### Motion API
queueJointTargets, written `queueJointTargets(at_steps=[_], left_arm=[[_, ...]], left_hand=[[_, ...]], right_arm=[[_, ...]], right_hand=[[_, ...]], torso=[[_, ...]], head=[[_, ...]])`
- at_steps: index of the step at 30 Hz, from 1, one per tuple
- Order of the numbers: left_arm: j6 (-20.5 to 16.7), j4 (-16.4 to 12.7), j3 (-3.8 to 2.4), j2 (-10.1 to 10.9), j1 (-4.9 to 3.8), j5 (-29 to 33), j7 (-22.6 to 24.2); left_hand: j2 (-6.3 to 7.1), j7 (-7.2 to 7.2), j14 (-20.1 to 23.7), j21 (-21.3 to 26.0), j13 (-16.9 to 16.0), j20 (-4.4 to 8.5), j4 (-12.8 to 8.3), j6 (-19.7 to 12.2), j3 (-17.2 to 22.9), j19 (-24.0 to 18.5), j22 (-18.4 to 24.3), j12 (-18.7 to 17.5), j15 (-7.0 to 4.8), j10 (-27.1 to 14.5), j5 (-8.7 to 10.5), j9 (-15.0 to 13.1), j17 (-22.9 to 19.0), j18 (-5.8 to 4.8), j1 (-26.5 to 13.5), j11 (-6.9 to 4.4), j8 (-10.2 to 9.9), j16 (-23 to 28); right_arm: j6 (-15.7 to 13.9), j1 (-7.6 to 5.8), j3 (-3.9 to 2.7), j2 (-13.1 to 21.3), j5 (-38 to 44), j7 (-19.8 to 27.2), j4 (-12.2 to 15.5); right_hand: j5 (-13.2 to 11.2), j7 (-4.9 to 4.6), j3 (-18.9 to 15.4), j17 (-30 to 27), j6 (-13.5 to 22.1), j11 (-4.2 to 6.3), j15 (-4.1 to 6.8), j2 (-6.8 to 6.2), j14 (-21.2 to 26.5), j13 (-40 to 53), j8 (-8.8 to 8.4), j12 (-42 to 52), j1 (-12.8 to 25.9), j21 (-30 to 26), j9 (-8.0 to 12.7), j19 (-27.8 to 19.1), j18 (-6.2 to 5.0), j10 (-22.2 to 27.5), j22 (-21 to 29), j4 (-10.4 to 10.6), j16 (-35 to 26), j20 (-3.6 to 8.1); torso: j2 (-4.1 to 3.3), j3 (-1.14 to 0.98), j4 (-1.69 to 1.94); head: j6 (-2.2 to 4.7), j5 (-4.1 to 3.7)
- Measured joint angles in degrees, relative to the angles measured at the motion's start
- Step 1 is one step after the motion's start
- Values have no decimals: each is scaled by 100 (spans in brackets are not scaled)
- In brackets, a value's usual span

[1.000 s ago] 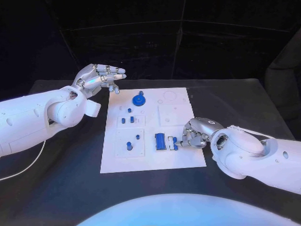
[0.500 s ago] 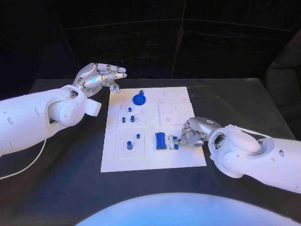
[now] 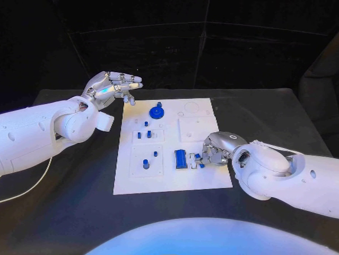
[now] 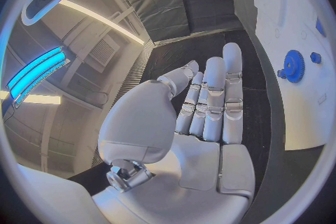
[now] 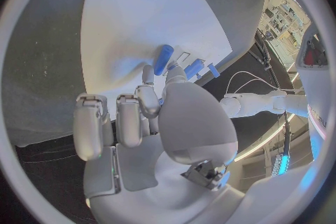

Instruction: Assemble the parts on the task board

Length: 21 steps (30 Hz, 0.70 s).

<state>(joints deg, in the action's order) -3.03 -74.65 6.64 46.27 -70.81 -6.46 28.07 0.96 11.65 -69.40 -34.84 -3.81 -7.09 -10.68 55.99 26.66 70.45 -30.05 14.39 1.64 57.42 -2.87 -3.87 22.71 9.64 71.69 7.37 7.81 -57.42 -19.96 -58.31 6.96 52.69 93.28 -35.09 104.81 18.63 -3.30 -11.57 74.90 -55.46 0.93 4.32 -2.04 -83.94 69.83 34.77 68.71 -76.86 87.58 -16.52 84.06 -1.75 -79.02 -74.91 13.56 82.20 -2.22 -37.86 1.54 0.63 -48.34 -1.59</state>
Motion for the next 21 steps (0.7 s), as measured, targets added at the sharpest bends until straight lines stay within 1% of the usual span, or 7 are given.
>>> queueJointTargets(at_steps=[3, 5, 16, 21], left_arm=[[2, 0, 0, 0, 0, 0, -1], [3, -1, 0, 1, 0, 0, -2], [10, 0, 1, 3, 0, 0, -4], [17, 4, 1, 2, 0, 0, -7]], left_hand=[[0, 0, 0, 0, 0, 0, 0, 0, 0, 0, 0, 0, 0, 0, 0, 0, 0, 0, 0, 0, 0, 0], [0, 0, 0, 0, 0, 0, 0, 0, 0, 0, 0, 0, 0, 0, 0, 0, 0, 0, 0, 0, 0, 0], [0, 0, 0, 0, 0, 0, 0, 0, 0, 0, 0, 0, 0, 0, 0, 0, 1, 0, 0, 0, 0, 0], [0, 12, 0, 0, 0, 0, 0, -12, 0, 0, 0, 0, 1, 0, 0, 0, 1, 0, 0, 0, 0, 0]], right_arm=[[16, -1, -2, 0, 85, -8, -1], [24, -1, -1, 3, 130, -15, -3], [55, 5, 6, 74, 277, -35, -7], [105, 5, 6, 99, 347, -35, -2]], right_hand=[[0, 20, 5, 0, 20, 0, 0, 12, 0, -1, 0, 0, -38, 0, 0, 0, 0, 0, 0, -6, 0, 0], [0, 21, 8, 0, 21, 0, 0, 25, 0, -1, 23, -1, -51, 0, -5, 0, 0, 0, 0, -9, 0, 0], [0, 30, -1, 0, 36, -1, 0, 25, 0, -26, 23, -29, -51, 0, -4, 0, 0, 0, 0, -32, 0, 0], [-57, -23, -38, 0, 165, -13, 0, 16, 0, -60, -1, -83, -195, -14, 24, 0, 0, 13, 0, -91, 0, 0]], torso=[[1, 0, 0], [1, 0, 0], [2, -5, 0], [2, -5, 0]], head=[[3, -1], [3, 1], [9, 2], [3, -5]])
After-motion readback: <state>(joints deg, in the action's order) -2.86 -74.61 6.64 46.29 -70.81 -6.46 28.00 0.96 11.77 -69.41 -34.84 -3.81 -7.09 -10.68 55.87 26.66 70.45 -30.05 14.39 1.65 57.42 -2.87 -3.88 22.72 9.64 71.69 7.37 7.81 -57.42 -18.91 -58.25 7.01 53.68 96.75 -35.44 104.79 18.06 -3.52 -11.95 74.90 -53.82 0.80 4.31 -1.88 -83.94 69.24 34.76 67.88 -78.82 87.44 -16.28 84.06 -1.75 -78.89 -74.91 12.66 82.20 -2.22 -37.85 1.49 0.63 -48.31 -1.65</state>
